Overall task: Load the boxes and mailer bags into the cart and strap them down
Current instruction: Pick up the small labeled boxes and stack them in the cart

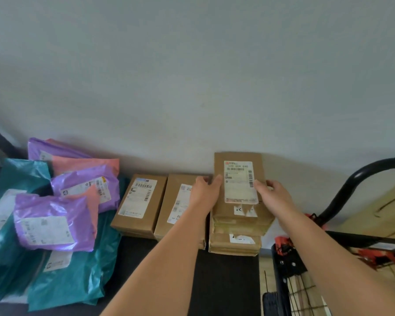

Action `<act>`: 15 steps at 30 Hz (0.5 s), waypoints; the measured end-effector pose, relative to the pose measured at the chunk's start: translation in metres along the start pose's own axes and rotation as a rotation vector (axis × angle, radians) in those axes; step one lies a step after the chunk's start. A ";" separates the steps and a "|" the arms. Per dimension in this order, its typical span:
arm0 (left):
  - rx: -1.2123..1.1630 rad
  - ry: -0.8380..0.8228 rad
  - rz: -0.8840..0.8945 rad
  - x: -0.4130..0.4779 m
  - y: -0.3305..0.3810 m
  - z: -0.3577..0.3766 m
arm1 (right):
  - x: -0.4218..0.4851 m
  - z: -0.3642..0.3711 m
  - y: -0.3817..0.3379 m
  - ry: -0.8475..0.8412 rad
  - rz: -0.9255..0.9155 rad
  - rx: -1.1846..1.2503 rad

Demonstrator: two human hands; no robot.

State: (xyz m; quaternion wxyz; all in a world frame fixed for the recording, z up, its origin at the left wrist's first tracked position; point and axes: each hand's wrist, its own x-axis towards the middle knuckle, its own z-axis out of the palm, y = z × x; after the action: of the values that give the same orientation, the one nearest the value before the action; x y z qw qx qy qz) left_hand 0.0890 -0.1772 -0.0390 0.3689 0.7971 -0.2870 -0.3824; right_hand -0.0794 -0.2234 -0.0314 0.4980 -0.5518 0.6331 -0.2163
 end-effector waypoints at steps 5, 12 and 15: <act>-0.134 -0.048 -0.113 0.005 -0.009 0.006 | 0.003 0.002 0.008 -0.160 0.112 0.180; -0.253 -0.128 -0.194 0.005 -0.016 0.010 | 0.004 -0.001 0.014 -0.322 0.169 0.272; -0.334 -0.144 -0.189 0.001 -0.019 0.009 | 0.006 0.000 0.017 -0.292 0.164 0.270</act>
State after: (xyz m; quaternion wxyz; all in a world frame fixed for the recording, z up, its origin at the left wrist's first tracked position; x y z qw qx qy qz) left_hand 0.0849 -0.1707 -0.0584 0.4369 0.7189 -0.1692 -0.5134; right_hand -0.0871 -0.2235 -0.0481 0.6698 -0.4521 0.5623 -0.1754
